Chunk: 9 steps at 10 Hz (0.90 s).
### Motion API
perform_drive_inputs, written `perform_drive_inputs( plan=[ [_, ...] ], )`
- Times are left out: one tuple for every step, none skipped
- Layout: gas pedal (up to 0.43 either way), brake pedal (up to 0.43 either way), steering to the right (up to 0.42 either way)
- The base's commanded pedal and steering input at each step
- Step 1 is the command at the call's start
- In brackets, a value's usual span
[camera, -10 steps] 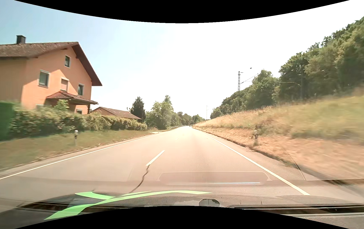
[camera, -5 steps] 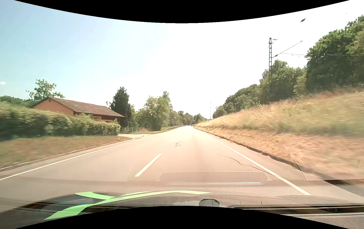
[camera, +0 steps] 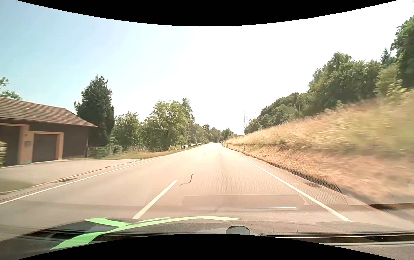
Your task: Follow the waypoints while adhering to traffic rules and regulations
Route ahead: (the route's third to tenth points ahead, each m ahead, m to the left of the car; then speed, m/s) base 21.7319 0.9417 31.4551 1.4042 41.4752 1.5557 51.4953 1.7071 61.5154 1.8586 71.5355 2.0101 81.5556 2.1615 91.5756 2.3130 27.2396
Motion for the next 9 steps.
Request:
perform_drive_inputs(
  plan=[
    [0.287,0.0,-0.004],
    [0.299,0.0,-0.004],
    [0.299,0.0,-0.004],
    [0.287,0.0,-0.004],
    [0.268,0.0,-0.004],
    [0.24,0.0,-0.004],
    [0.24,0.0,-0.004],
    [0.24,0.0,-0.004],
    [0.24,0.0,-0.004]
  ],
)
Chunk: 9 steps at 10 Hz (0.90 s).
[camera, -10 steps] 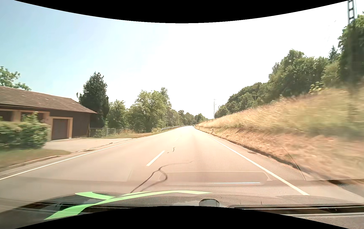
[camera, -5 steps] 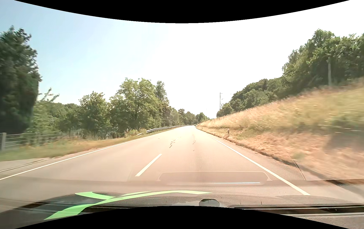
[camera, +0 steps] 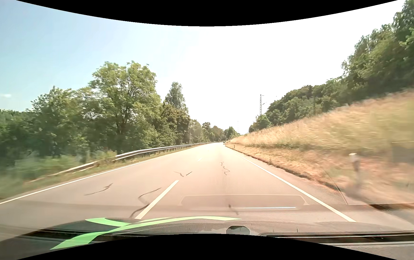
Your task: Follow the waypoints while adhering to traffic rules and regulations
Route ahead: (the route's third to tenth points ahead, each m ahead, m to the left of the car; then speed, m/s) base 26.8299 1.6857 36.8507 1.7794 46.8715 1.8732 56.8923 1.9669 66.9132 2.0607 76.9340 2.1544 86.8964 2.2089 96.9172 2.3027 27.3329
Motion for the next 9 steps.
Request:
perform_drive_inputs(
  plan=[
    [0.228,0.0,-0.004],
    [0.228,0.0,-0.004],
    [0.24,0.0,-0.004],
    [0.248,0.0,-0.004],
    [0.26,0.0,-0.004],
    [0.28,0.0,-0.003],
    [0.287,0.0,-0.003],
    [0.287,0.0,-0.003],
    [0.287,0.0,-0.003]
  ],
)
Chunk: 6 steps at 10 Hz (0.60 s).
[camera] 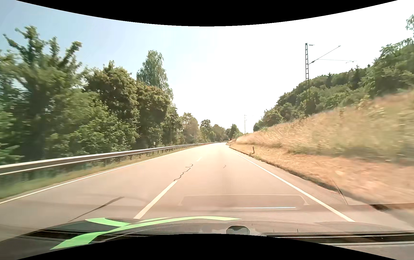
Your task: Follow the waypoints while adhering to traffic rules and regulations
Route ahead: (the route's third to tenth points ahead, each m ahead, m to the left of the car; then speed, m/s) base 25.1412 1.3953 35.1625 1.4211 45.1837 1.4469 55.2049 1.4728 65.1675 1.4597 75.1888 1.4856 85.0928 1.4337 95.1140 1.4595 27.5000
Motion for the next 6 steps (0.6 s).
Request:
perform_drive_inputs(
  plan=[
    [0.287,0.0,-0.003],
    [0.287,0.0,-0.004],
    [0.287,0.0,-0.003],
    [0.268,0.0,-0.004],
    [0.22,0.0,-0.003],
    [0.209,0.0,-0.004]
  ],
)
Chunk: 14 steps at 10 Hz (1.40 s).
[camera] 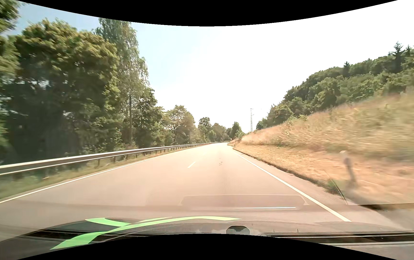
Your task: Follow the waypoints while adhering to traffic rules and regulations
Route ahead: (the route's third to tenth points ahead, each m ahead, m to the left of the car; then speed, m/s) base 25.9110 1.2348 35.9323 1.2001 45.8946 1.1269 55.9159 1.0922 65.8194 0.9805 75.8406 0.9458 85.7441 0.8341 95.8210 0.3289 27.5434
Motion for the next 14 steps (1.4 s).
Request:
perform_drive_inputs(
  plan=[
    [0.197,0.0,-0.004],
    [0.197,0.0,-0.004],
    [0.197,0.0,-0.003],
    [0.209,0.0,-0.003],
    [0.228,0.0,-0.003],
    [0.24,0.0,-0.002],
    [0.24,0.0,-0.002],
    [0.228,0.0,-0.002],
    [0.209,0.0,-0.001],
    [0.189,0.0,-0.001],
    [0.189,0.0,-0.001],
    [0.189,0.0,-0.001],
    [0.189,0.0,-0.001],
    [0.197,0.0,-0.001]
  ],
)
